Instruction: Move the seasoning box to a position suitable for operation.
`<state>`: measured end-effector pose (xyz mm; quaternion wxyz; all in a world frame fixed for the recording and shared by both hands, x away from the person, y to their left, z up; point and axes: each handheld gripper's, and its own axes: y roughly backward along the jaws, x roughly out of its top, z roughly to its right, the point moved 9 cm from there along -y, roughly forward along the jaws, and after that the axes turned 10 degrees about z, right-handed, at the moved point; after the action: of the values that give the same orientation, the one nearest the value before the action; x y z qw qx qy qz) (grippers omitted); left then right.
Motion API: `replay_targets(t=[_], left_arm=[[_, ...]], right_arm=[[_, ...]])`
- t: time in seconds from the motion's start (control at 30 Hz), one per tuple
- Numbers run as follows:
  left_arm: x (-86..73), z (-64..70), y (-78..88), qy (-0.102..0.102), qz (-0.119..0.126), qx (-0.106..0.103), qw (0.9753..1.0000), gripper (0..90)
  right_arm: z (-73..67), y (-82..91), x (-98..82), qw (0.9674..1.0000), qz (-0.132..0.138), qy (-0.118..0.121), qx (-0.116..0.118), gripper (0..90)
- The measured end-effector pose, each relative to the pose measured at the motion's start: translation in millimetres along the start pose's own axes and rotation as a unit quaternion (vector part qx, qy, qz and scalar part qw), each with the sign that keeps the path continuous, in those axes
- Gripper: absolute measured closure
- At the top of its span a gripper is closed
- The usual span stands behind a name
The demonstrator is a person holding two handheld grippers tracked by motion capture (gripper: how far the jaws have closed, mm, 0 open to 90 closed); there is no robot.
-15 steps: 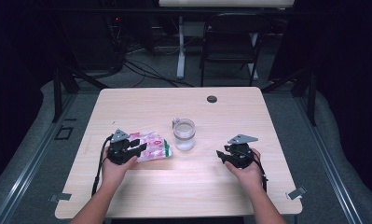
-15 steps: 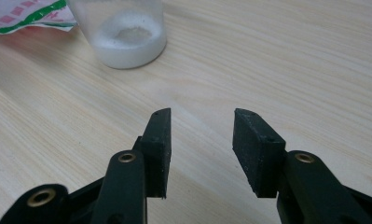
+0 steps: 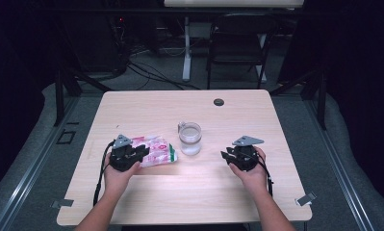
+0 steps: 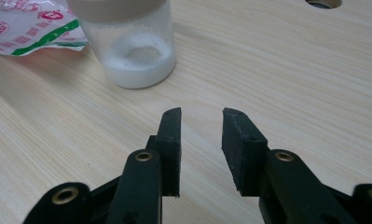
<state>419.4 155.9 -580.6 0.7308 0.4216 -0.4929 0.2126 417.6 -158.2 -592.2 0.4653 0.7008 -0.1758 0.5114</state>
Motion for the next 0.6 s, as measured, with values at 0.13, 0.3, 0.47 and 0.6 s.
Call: replay_targets(t=[0.13, 0.3, 0.47, 0.6], left_arm=[[6.3, -0.5, -1.7, 0.012, 0.004, -0.001, 0.9999, 76.0], [19.4, 7.8, -6.5, 0.001, 0.009, -0.005, 0.9999, 81.9], [24.3, 13.9, -17.3, 0.01, -0.003, -0.012, 0.9999, 80.9], [30.9, 19.1, -30.7, 0.007, -0.007, -0.015, 0.9998, 84.3]], right_arm=[[-0.4, -2.5, 5.7, 1.0, 0.005, -0.002, -0.002, 70.4], [-4.2, -5.7, 17.0, 0.9999, 0.015, -0.006, 0.003, 75.1], [-9.2, -12.2, 28.0, 0.9999, 0.005, 0.004, 0.013, 80.5], [-13.2, -22.1, 38.6, 0.9998, 0.004, 0.003, 0.02, 81.3]])
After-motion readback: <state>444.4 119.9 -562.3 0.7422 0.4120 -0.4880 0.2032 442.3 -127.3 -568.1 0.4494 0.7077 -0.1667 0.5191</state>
